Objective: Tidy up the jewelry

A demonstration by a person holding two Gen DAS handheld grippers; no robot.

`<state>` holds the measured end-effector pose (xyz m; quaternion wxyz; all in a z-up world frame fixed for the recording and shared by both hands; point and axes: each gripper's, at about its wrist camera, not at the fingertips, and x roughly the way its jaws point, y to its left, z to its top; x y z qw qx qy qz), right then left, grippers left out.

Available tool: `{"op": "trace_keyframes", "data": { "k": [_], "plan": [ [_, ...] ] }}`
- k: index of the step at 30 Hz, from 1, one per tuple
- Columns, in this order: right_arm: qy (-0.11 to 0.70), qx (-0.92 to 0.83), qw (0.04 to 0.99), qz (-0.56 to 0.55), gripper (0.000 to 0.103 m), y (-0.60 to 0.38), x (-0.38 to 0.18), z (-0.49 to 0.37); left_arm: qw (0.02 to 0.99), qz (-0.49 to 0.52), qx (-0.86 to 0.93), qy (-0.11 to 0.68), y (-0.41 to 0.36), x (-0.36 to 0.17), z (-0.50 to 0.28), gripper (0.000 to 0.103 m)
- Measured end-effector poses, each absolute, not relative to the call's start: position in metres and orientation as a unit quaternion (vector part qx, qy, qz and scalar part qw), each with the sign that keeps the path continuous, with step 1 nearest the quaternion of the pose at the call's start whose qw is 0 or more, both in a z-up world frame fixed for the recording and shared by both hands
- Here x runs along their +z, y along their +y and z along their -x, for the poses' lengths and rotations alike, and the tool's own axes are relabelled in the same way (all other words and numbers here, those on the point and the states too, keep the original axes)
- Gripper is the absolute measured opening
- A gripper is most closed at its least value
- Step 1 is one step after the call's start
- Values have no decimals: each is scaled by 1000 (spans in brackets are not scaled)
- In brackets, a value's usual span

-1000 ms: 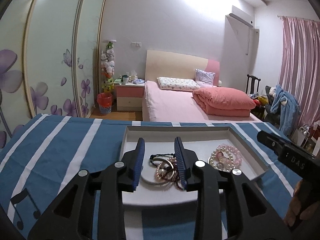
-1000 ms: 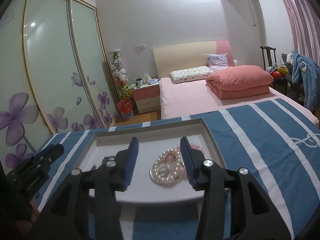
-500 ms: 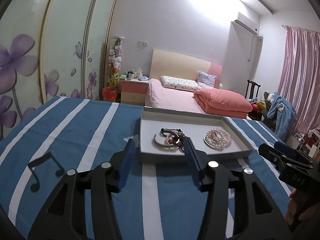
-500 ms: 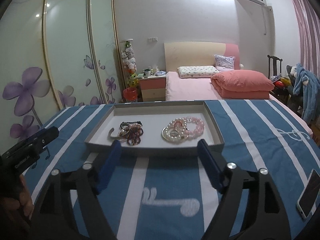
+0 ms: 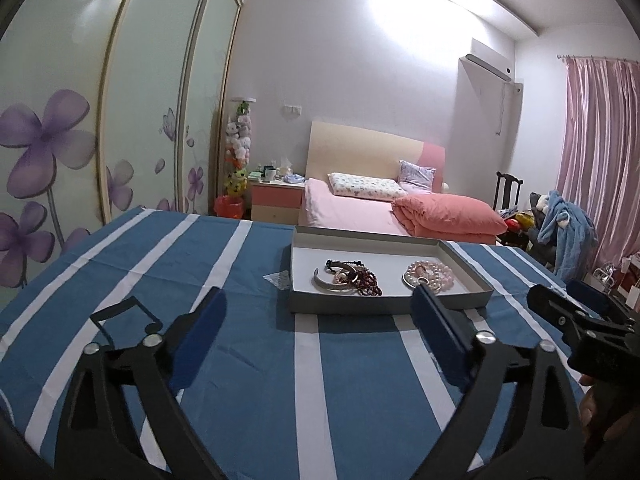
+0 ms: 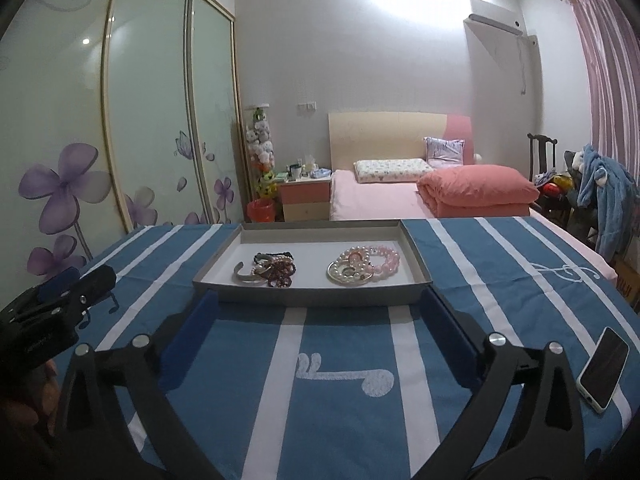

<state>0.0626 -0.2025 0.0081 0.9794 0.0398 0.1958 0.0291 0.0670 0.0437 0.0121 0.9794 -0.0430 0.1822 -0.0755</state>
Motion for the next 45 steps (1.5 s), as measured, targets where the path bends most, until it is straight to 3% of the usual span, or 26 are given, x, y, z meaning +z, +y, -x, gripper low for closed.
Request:
{"op": "trace_keyframes", "data": {
  "k": [5,45],
  "plan": [
    [177,24,983,-43,98,-202,6,-48,981,25,-71,179,36,10,-57,101],
    [174,10,983,-55,99,-213,-4,-39,981,24,-60,183,35,5,-44,101]
  ]
}}
